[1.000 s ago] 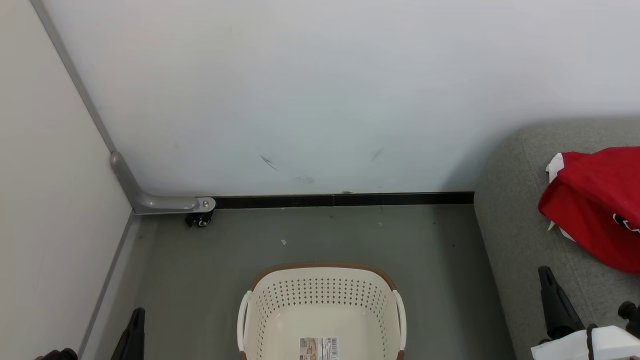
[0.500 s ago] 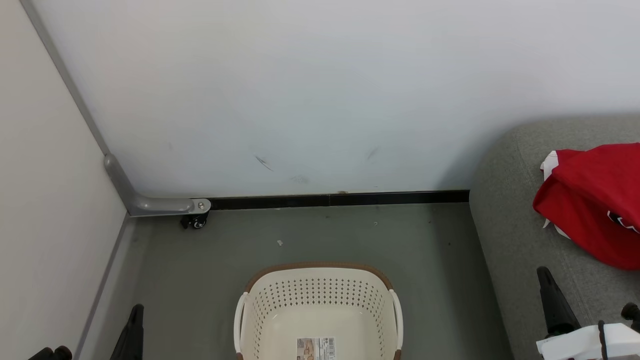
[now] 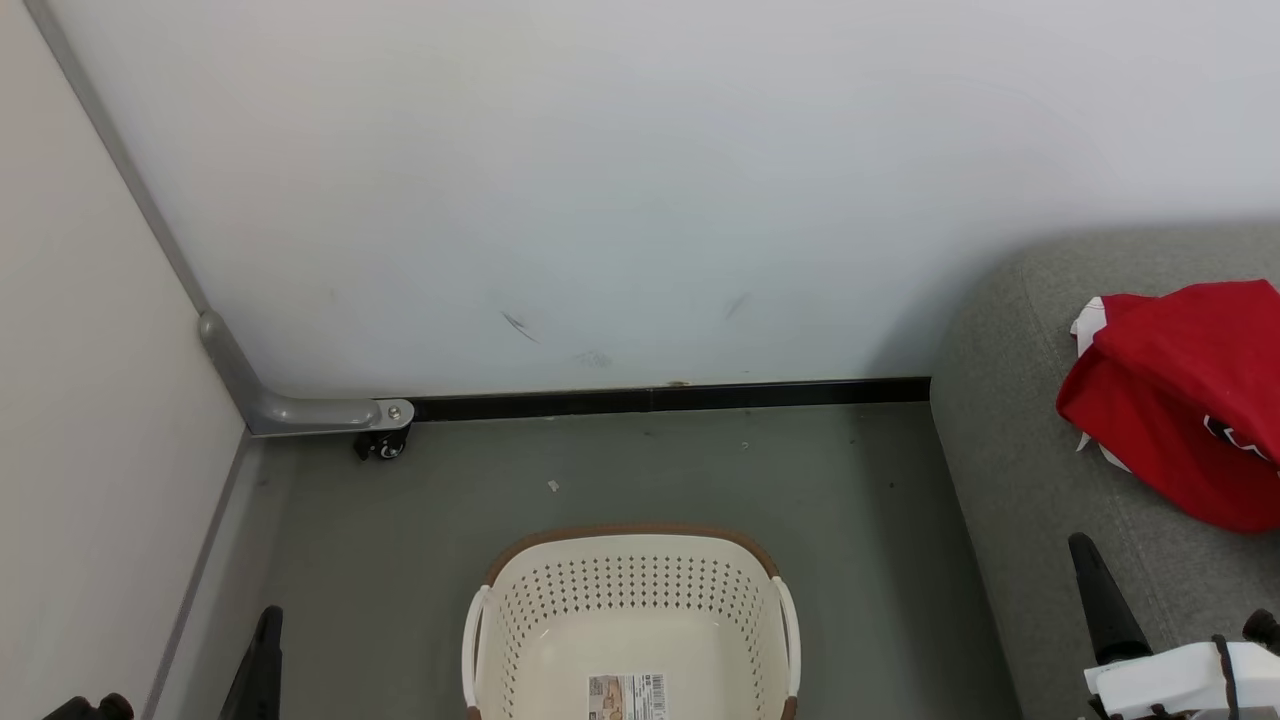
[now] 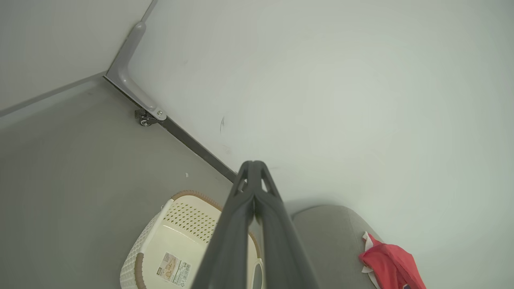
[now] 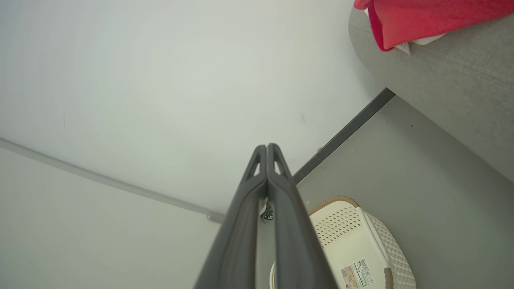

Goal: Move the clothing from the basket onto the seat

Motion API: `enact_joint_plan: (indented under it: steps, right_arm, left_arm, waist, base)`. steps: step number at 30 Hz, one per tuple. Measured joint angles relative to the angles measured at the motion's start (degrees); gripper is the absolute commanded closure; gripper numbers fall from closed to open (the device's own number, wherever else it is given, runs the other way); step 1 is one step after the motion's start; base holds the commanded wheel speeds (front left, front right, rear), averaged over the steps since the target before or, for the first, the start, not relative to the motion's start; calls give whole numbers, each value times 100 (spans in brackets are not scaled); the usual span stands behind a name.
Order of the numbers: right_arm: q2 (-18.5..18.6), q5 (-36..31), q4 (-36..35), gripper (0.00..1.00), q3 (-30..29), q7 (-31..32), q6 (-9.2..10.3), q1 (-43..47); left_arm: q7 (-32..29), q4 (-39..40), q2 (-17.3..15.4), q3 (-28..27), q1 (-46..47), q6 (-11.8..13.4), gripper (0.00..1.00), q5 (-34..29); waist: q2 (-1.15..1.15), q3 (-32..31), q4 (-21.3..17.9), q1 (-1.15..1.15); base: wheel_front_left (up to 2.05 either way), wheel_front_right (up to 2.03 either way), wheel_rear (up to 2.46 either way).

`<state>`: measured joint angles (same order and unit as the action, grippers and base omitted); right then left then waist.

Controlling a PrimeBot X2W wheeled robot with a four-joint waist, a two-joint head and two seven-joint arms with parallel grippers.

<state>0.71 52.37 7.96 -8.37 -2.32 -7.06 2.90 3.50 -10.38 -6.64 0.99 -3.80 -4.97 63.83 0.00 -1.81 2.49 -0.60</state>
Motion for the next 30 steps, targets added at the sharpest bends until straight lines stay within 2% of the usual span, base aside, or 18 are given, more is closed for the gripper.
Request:
enact_joint_plan:
  steps: [8,14,30]
  right_arm:
    - [20,560,113,100,3,133,0,-118]
    - [34,998,198,100,7,210,0,-155]
    - [73,2123,393,100,13,461,0,-355]
  left_arm:
    - [-149,-74,84,-54,127,-30,100,439]
    - [-245,-144,108,-111,197,-32,100,724]
    - [-501,-290,229,-242,380,-114,100,1573]
  waist:
    - [0,46,-36,31]
    - [0,79,-64,45]
    - [0,140,-137,55]
  base:
    - [0,0,0]
    - [0,0,0]
    - [0,0,0]
